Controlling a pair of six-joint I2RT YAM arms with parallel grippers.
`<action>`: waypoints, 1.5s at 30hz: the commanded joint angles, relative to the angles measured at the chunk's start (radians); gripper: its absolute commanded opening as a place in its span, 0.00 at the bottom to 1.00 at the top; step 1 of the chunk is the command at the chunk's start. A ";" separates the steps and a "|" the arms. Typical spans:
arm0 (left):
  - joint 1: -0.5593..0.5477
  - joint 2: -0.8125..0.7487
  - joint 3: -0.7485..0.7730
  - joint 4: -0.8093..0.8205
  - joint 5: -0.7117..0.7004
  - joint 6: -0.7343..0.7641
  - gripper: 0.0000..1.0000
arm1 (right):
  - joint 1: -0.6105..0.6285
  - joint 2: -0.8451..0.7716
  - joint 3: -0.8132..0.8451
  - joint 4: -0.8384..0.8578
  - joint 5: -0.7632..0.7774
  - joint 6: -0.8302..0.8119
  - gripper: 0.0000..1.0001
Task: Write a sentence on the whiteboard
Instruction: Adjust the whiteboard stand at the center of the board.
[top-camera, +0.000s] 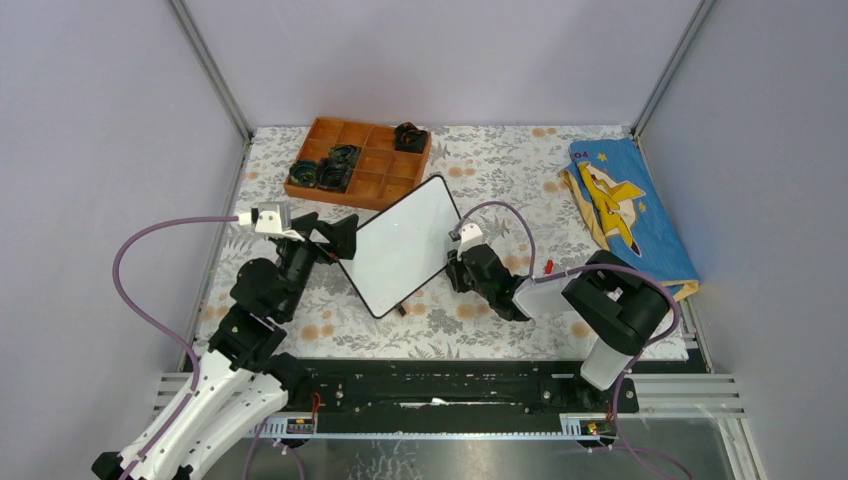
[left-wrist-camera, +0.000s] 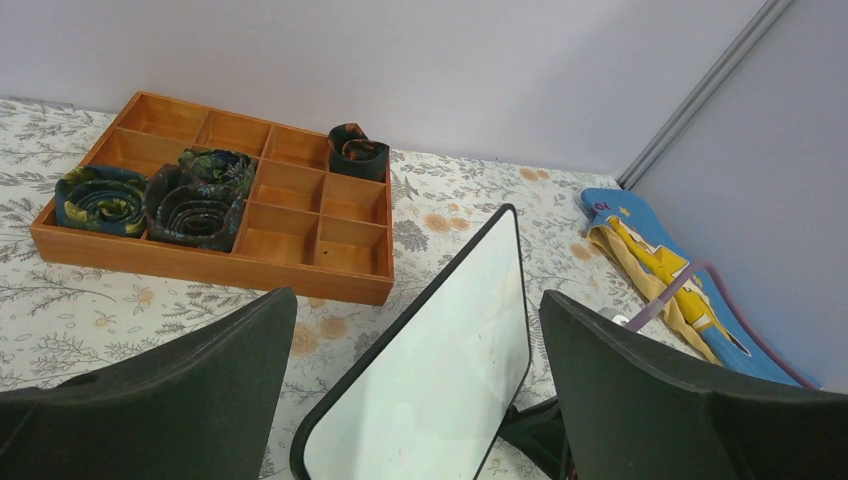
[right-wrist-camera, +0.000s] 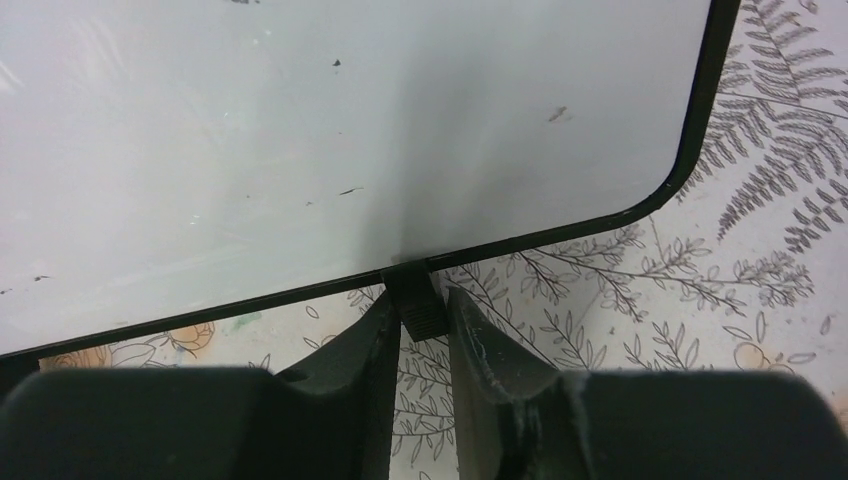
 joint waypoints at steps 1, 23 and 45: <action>-0.004 -0.003 0.001 0.022 0.010 0.013 0.99 | 0.014 -0.055 -0.031 -0.013 0.115 0.028 0.19; -0.005 -0.004 0.002 0.025 0.045 -0.007 0.99 | 0.095 -0.091 -0.005 -0.337 0.529 0.356 0.00; -0.014 -0.001 0.002 0.024 0.040 -0.001 0.99 | 0.114 -0.133 -0.026 -0.346 0.496 0.361 0.50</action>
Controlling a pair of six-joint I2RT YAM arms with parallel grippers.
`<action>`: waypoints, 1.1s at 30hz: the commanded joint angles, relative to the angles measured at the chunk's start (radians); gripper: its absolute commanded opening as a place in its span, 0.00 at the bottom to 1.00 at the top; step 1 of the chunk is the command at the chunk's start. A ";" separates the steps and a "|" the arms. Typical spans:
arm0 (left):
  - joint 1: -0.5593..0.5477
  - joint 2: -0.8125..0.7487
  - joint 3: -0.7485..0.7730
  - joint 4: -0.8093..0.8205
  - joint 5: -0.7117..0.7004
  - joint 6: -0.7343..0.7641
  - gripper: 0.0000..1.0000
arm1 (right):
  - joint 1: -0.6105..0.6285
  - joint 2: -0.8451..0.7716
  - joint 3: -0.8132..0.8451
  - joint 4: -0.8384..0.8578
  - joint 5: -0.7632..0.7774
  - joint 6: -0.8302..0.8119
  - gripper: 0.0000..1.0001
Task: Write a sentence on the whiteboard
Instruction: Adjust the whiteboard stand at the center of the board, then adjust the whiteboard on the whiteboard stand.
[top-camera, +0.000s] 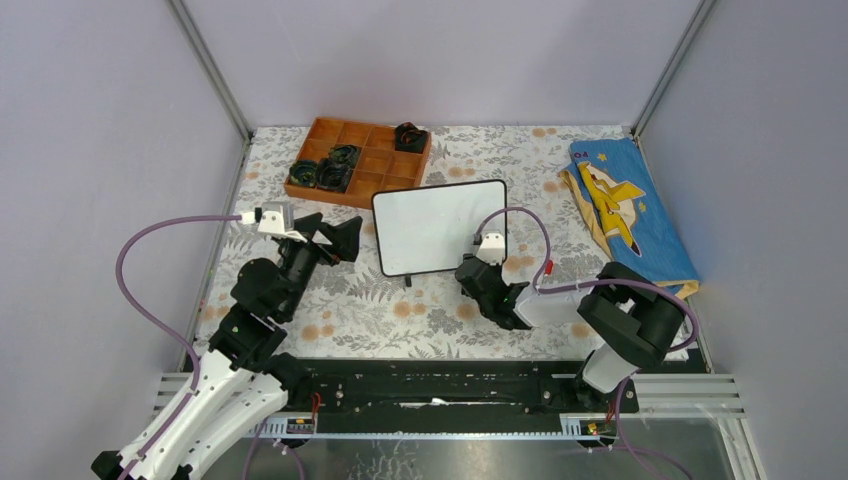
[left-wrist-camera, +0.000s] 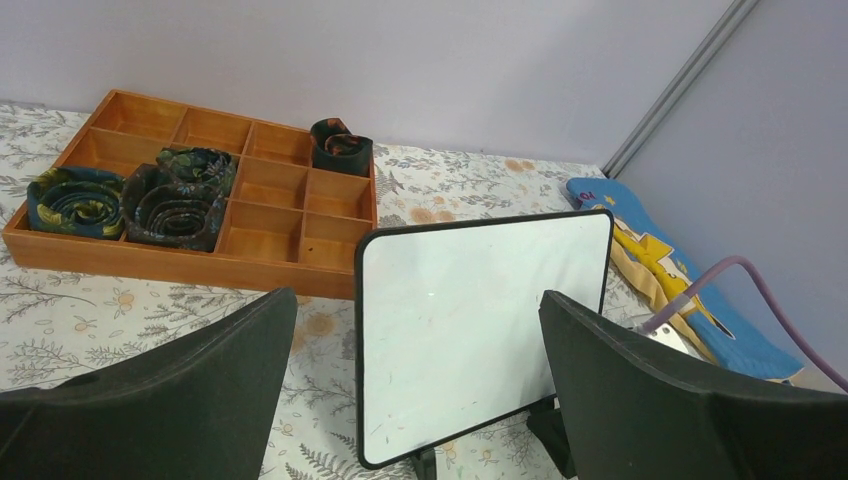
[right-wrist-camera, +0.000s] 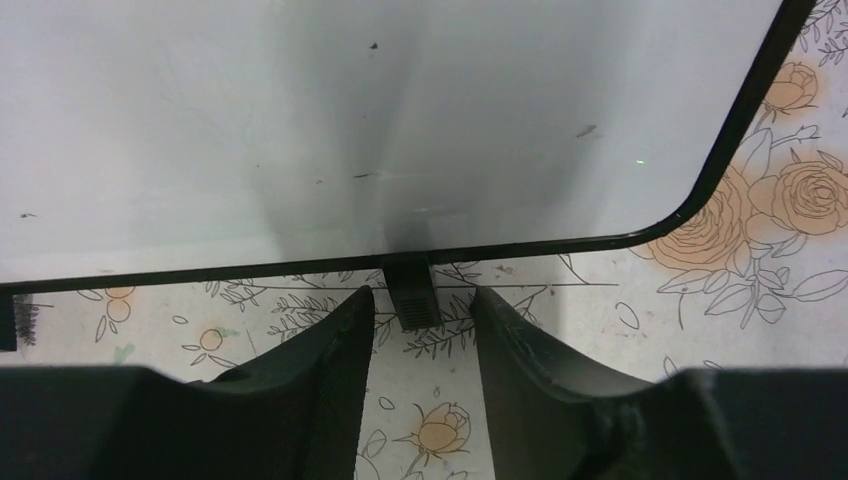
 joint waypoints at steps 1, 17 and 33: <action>-0.007 -0.004 0.001 0.024 0.006 0.000 0.99 | 0.012 -0.048 -0.018 -0.052 0.024 0.009 0.53; -0.007 0.006 0.003 0.024 0.010 -0.001 0.99 | 0.046 -0.479 -0.123 -0.343 -0.032 0.077 0.71; -0.008 0.040 0.009 0.016 -0.024 0.004 0.99 | -0.306 -0.659 0.002 -0.299 -0.443 -0.038 0.70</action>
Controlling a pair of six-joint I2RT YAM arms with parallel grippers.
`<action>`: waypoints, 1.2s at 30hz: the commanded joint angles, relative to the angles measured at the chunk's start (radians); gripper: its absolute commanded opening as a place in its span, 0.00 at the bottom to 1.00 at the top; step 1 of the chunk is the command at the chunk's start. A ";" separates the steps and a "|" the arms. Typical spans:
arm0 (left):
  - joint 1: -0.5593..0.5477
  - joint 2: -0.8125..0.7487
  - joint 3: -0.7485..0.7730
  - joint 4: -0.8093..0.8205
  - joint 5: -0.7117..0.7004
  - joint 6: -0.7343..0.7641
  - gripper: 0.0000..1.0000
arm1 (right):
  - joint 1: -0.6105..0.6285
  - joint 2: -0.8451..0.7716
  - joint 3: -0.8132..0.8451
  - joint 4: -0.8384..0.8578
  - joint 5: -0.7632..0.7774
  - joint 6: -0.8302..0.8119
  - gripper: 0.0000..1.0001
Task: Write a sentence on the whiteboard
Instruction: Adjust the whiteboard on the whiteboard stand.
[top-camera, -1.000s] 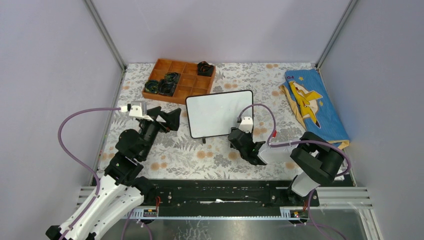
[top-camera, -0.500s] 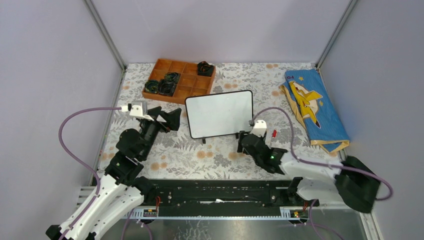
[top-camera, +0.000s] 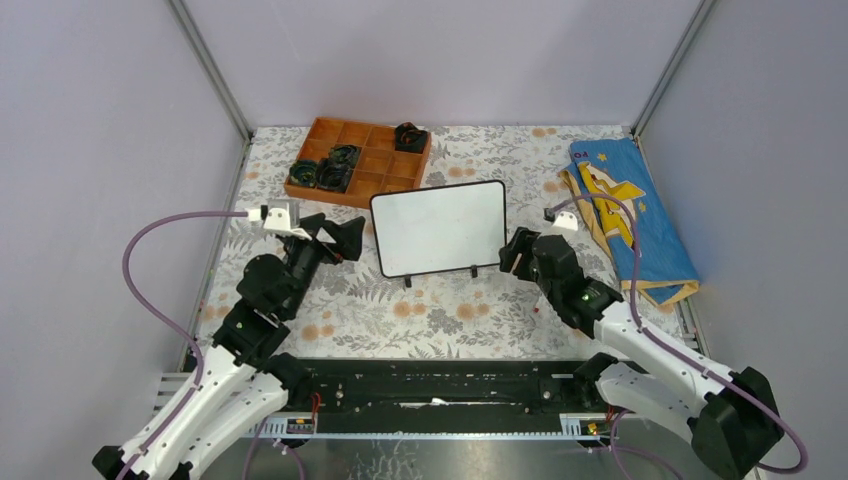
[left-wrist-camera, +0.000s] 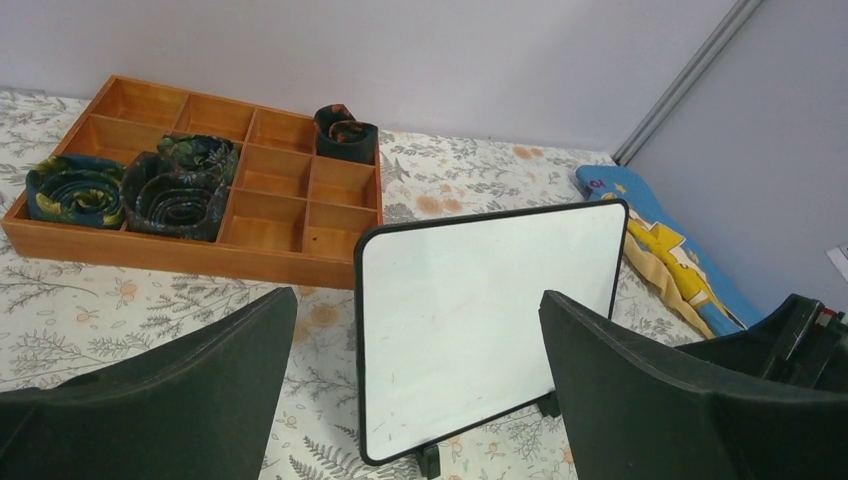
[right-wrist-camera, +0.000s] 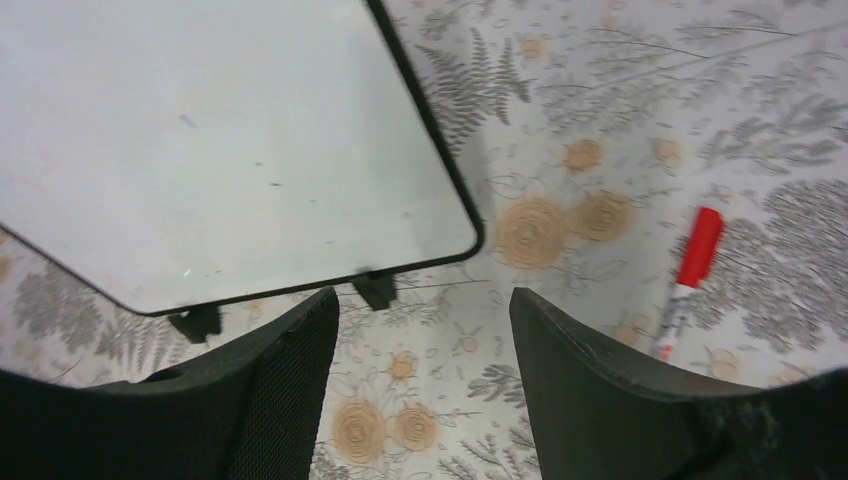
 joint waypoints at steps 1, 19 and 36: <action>-0.008 0.018 0.011 0.000 -0.026 0.005 0.99 | -0.016 0.064 0.045 0.163 -0.203 -0.054 0.68; -0.150 0.403 0.006 -0.180 -0.105 -0.472 0.93 | -0.014 0.112 -0.068 0.277 -0.176 -0.131 0.69; -0.081 0.378 -0.053 -0.157 -0.040 -0.497 0.91 | 0.101 0.193 -0.076 0.346 0.018 -0.078 0.73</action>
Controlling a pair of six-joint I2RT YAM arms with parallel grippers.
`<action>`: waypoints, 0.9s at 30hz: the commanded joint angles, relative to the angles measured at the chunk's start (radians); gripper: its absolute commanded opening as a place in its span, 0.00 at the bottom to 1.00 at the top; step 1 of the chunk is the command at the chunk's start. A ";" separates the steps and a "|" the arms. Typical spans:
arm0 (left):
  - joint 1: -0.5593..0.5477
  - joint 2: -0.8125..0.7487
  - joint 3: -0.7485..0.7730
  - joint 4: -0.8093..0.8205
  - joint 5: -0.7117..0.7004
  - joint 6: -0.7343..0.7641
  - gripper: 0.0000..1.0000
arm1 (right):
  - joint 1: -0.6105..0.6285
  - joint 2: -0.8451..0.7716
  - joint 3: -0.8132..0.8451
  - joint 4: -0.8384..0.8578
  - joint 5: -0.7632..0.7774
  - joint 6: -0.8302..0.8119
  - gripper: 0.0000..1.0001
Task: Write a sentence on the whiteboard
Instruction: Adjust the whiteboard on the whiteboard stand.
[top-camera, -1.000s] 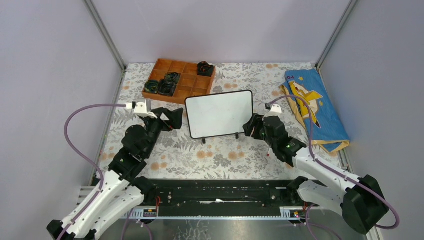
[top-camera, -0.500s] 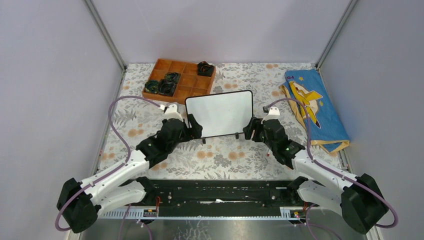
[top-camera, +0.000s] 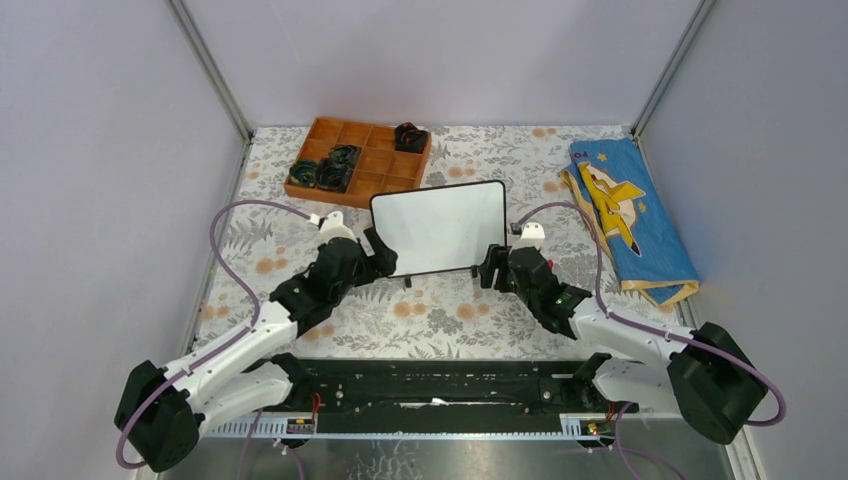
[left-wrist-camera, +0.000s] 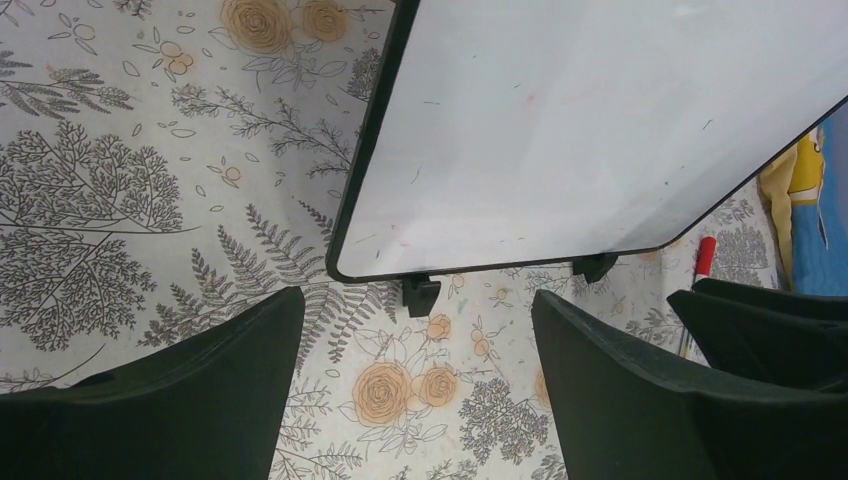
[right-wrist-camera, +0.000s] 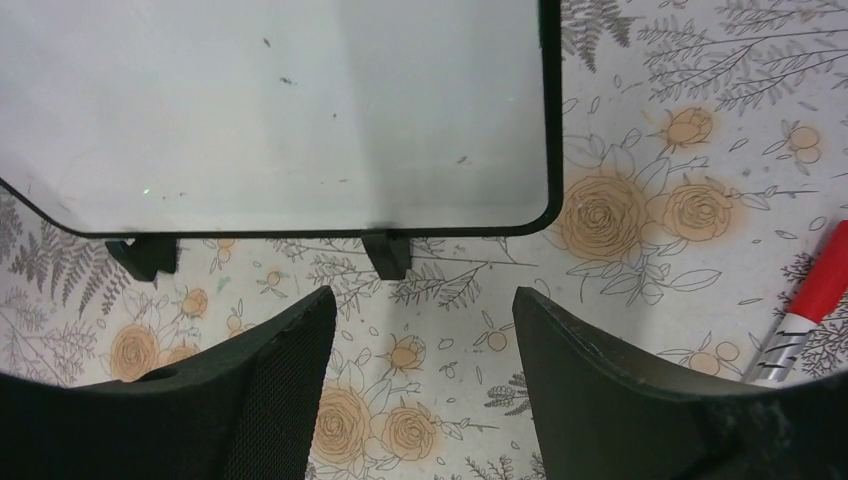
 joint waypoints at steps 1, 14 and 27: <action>-0.003 -0.042 -0.015 0.014 -0.011 -0.013 0.91 | -0.001 -0.040 0.016 0.058 0.100 0.029 0.73; -0.194 0.125 -0.013 0.092 -0.025 -0.060 0.80 | -0.168 -0.056 0.079 0.061 -0.005 0.093 0.82; -0.225 0.298 0.017 0.145 -0.091 -0.057 0.79 | -0.338 0.040 0.060 0.290 -0.251 0.305 0.90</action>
